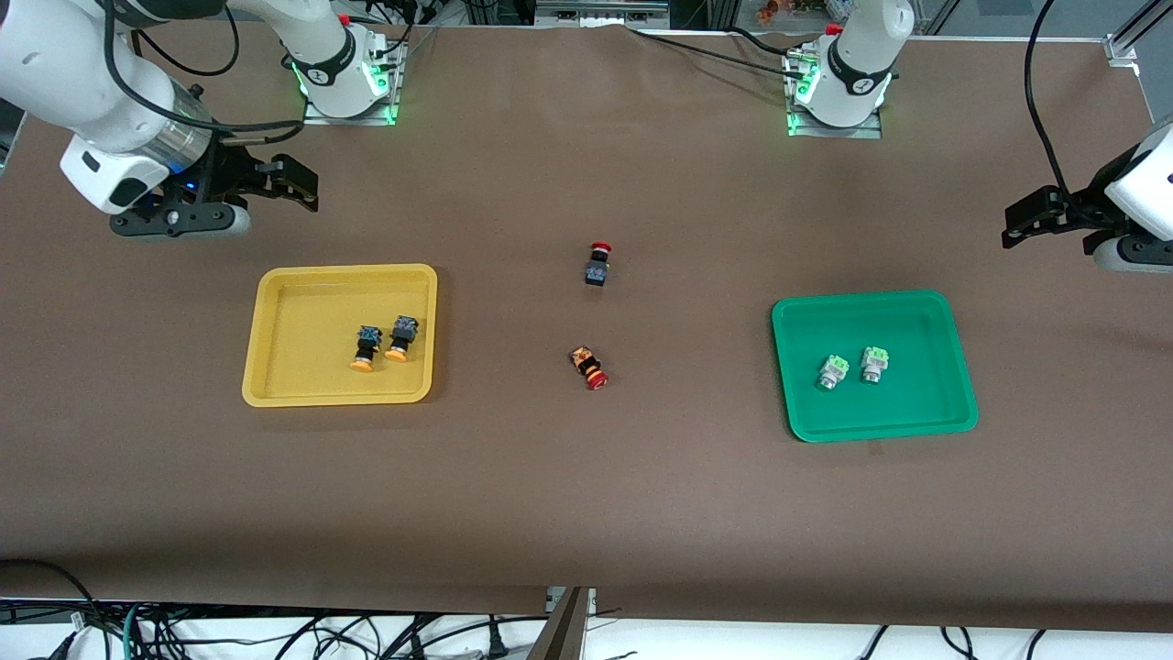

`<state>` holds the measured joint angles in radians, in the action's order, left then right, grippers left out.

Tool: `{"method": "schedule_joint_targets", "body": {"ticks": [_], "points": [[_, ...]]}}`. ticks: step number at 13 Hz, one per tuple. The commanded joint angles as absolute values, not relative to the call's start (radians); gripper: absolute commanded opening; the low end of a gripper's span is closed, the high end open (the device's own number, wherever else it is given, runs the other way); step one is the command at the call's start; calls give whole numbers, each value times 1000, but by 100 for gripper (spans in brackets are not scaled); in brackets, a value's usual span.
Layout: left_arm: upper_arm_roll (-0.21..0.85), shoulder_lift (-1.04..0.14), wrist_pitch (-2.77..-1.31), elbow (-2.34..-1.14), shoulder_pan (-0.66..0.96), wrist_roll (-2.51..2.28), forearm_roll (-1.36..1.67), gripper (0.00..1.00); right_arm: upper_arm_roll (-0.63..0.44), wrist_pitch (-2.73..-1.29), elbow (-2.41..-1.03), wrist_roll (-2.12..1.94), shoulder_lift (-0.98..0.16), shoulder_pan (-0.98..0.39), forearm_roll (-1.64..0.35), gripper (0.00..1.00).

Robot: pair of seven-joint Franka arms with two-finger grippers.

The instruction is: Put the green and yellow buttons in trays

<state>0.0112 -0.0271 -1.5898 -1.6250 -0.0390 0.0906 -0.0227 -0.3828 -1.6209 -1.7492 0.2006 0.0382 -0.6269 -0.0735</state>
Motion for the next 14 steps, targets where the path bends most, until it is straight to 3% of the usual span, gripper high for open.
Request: {"method": "schedule_joint_targets", "body": {"ticks": [1,3,9,14], "points": [[14,-23,-1595,-1624,-37,84,0,100,-217,-1634,-1770,196,57,-453,-55,99],[14,-21,-1595,-1624,-37,84,0,100,-138,-1621,-1755,141,58,-350,-57,99],[23,-21,-1595,-1623,-29,86,-11,100,-181,-1523,-1646,87,25,-336,-67,99],[23,-23,-1595,-1623,-29,89,-11,100,-186,-1517,-1637,101,38,-337,-57,99]]}}
